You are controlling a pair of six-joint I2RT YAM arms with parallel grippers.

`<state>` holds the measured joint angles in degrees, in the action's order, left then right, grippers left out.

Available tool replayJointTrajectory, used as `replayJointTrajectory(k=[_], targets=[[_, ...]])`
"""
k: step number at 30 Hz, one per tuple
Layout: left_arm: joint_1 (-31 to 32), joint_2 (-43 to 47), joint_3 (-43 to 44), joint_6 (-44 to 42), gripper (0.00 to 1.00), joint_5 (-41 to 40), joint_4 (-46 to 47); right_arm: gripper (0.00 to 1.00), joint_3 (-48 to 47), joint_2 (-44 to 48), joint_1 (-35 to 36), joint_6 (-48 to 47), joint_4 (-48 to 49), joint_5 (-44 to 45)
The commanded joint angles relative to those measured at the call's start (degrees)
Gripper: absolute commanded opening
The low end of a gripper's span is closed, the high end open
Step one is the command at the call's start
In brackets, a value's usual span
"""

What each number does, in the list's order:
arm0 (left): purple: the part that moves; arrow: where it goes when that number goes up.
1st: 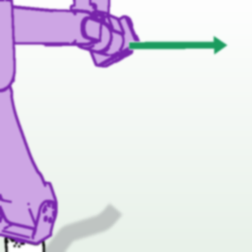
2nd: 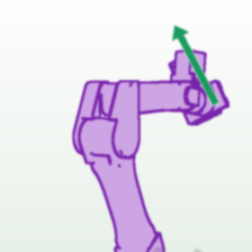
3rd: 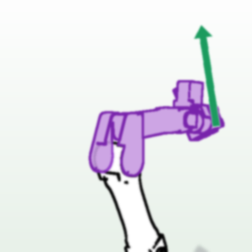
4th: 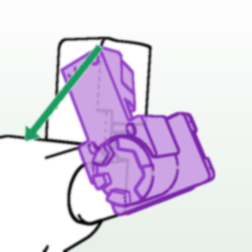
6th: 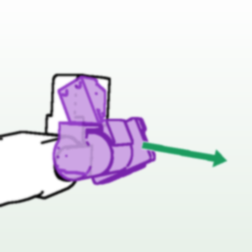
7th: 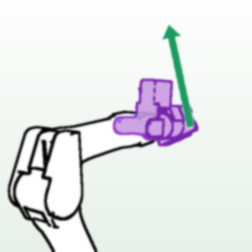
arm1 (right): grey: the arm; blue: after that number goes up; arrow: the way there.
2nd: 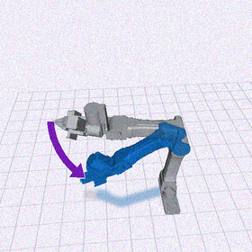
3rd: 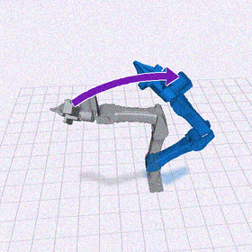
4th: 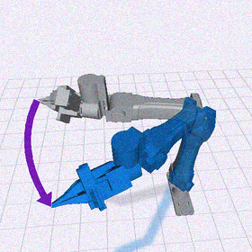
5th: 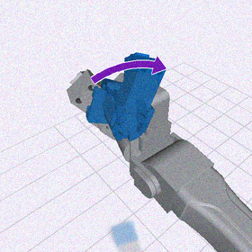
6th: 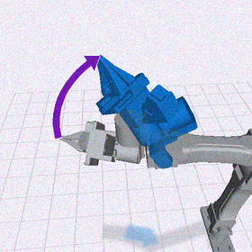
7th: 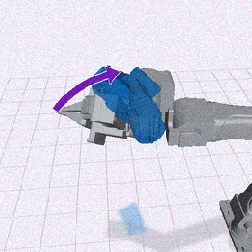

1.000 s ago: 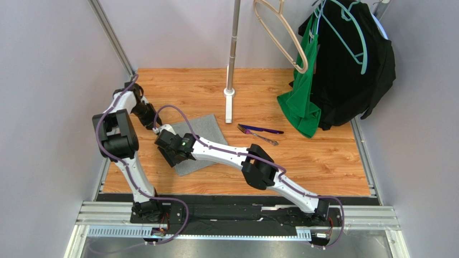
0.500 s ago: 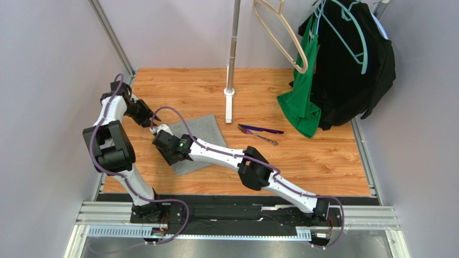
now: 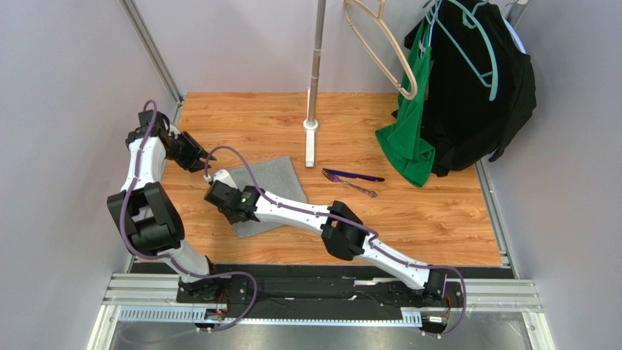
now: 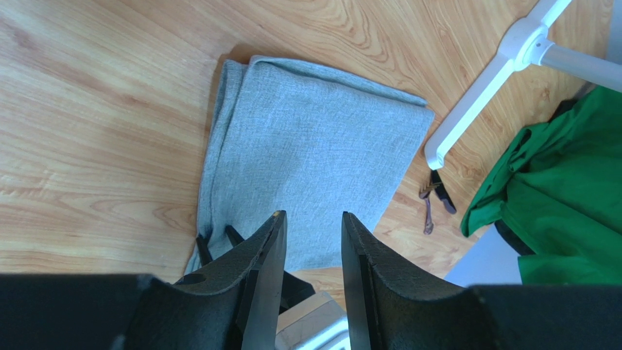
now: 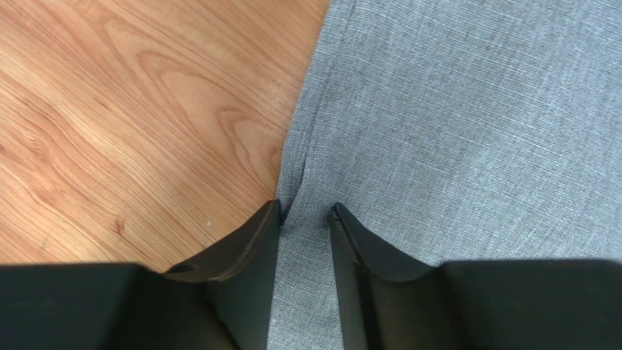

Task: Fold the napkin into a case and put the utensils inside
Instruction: Pick up the lower triangle-folded napkin from the center of the board.

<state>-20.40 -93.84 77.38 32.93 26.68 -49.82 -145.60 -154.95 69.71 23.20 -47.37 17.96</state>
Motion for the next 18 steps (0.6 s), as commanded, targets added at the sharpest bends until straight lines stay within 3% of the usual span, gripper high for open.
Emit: replayJointTrajectory(k=[1, 4, 9, 11, 13, 14, 15, 18], targets=[[-0.6, 3.6, -2.3, 0.3, 0.43, 1.4, 0.5, 0.22, 6.0, -2.6, -0.6, -0.1, -9.5, 0.1], [-0.7, 4.2, -4.4, -0.1, 0.44, 0.6, 0.7, 0.03, 6.6, -1.8, -0.6, -2.7, -8.0, -1.6], [-1.0, 4.4, -8.8, -0.9, 0.46, 1.4, 2.4, 0.0, 7.7, 4.9, -1.2, -4.8, -1.4, -8.4], [-1.0, 4.7, -10.3, -1.5, 0.47, 0.7, 2.6, 0.0, 13.0, 9.4, -2.9, -2.0, 3.5, -17.8], [-1.1, 5.4, -11.8, -1.3, 0.47, 1.8, 3.4, 0.0, 21.6, 18.8, -5.7, 1.8, 15.2, -27.5], [-1.0, 5.8, -12.5, -1.1, 0.47, 2.8, 4.1, 0.0, 30.8, 22.2, -6.9, 3.8, 20.4, -30.8], [-1.0, 5.7, -12.1, -2.2, 0.47, 3.2, 3.5, 0.0, 35.3, 24.5, -7.9, 8.0, 28.0, -31.8], [-1.0, 6.0, -12.3, -3.3, 0.47, 2.8, 1.2, 0.0, 44.5, 29.3, -11.7, 13.8, 37.9, -39.4]])
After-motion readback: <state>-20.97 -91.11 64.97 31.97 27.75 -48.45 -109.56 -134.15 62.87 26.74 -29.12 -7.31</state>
